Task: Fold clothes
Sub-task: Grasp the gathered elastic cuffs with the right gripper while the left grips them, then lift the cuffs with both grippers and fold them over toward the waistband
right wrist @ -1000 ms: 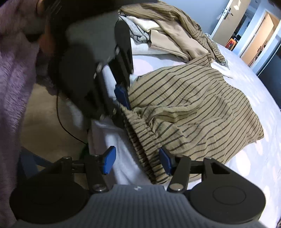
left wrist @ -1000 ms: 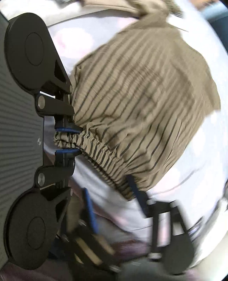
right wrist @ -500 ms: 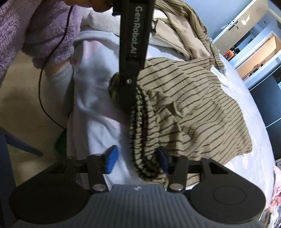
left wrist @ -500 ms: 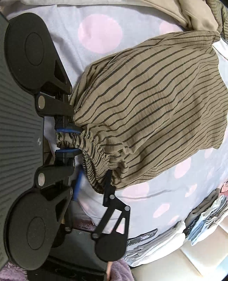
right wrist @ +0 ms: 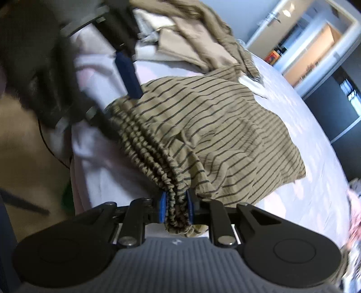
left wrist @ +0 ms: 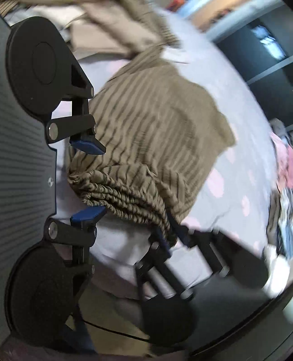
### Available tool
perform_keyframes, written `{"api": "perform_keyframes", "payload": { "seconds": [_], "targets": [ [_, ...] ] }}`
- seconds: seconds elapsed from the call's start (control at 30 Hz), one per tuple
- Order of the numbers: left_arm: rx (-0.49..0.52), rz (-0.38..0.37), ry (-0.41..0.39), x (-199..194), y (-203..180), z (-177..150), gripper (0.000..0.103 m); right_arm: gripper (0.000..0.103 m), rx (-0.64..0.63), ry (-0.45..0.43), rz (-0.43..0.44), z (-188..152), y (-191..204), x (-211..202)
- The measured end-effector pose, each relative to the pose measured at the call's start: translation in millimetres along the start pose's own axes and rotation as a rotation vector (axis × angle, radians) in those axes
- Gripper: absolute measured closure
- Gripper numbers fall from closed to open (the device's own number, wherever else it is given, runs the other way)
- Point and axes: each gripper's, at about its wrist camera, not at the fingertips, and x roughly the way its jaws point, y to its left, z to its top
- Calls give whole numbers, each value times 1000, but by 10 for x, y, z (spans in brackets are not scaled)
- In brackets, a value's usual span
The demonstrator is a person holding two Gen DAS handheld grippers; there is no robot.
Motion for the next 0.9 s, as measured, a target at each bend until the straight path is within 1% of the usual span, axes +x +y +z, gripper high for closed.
{"api": "perform_keyframes", "payload": {
  "seconds": [0.07, 0.17, 0.27, 0.3, 0.33, 0.37, 0.4, 0.47, 0.5, 0.57, 0.6, 0.63, 0.67, 0.73, 0.8, 0.9],
  "targets": [
    [68, 28, -17, -10, -95, -6, 51, 83, 40, -4, 11, 14, -55, -12],
    [186, 78, -17, 44, -270, -37, 51, 83, 77, -5, 24, 11, -91, -25],
    [326, 167, -10, 155, -493, -107, 50, 83, 106, -2, 37, 21, -124, -21],
    [351, 213, -6, 217, -536, -121, 51, 83, 112, -2, 42, 42, -143, 3],
    [354, 236, -1, 261, -540, -116, 56, 83, 115, -4, 45, 57, -150, 17],
    [353, 255, 4, 300, -539, -109, 66, 83, 116, -5, 48, 62, -147, 16],
    [331, 246, 9, 313, -509, -93, 72, 83, 113, -5, 48, 61, -138, 14],
    [295, 222, 4, 295, -450, -73, 78, 83, 101, -2, 45, 56, -119, 21],
    [287, 215, 3, 284, -430, -70, 80, 82, 92, -2, 43, 52, -111, 28],
    [258, 200, 9, 269, -395, -58, 83, 77, 69, -9, 39, 36, -85, 26],
    [239, 189, 13, 270, -370, -49, 84, 74, 45, -19, 37, 25, -55, 20],
    [213, 181, 16, 263, -347, -40, 84, 67, 16, -30, 36, 13, -16, 15],
    [182, 170, 21, 254, -308, -29, 85, 62, -12, -37, 38, -1, 22, 7],
    [125, 143, 19, 231, -232, -15, 86, 59, -67, -43, 48, -33, 115, 1],
    [83, 121, 13, 195, -174, -11, 86, 59, -114, -43, 21, -57, 199, 22],
    [38, 99, 6, 150, -112, -8, 87, 63, -172, -35, -61, -84, 266, 77]
  ]
}}
